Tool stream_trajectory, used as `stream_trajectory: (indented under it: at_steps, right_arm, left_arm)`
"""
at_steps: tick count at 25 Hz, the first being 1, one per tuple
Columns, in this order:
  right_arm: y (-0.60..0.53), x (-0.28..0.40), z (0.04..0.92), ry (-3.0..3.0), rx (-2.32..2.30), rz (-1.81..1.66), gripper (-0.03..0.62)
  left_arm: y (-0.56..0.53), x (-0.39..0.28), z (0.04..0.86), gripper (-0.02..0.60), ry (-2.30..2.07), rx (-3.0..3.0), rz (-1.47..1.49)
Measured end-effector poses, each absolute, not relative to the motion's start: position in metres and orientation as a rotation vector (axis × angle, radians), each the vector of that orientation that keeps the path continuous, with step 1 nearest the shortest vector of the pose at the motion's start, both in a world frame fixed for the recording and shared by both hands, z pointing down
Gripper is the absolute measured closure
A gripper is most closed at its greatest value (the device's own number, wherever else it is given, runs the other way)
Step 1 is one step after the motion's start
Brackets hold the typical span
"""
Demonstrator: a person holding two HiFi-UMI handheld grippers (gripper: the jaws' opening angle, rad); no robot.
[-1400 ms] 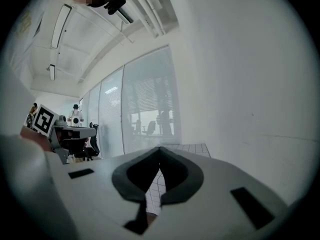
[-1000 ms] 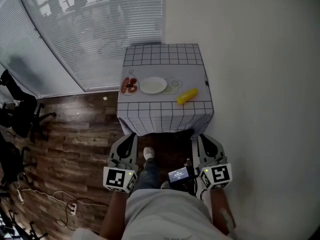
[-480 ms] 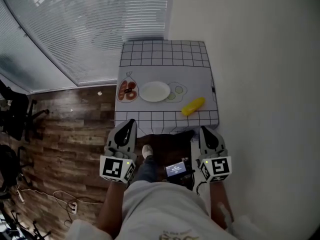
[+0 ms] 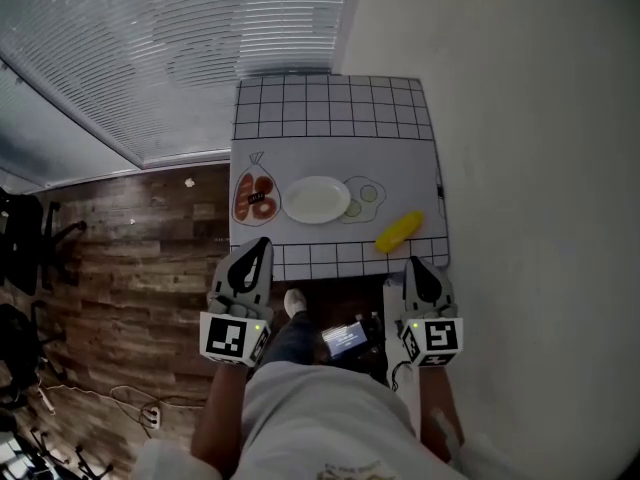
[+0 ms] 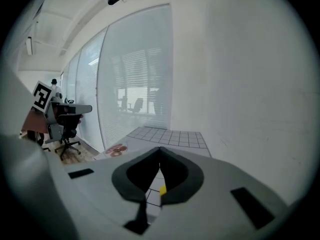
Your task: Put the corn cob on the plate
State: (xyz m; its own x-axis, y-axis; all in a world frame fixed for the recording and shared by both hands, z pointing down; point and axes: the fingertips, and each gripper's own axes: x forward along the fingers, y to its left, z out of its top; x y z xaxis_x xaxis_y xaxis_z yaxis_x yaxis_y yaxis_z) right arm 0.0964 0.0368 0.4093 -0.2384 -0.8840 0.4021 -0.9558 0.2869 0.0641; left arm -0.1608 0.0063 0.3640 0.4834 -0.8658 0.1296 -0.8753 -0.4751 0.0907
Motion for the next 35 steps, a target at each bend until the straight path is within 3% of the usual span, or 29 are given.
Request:
stream_trajectory:
  at_steps: [35]
  right_arm:
    - [0.007, 0.115, 0.452, -2.035, 1.830, 0.590, 0.588]
  left_arm:
    - [-0.047, -0.117, 0.395, 0.575, -1.357, 2.665, 0.237]
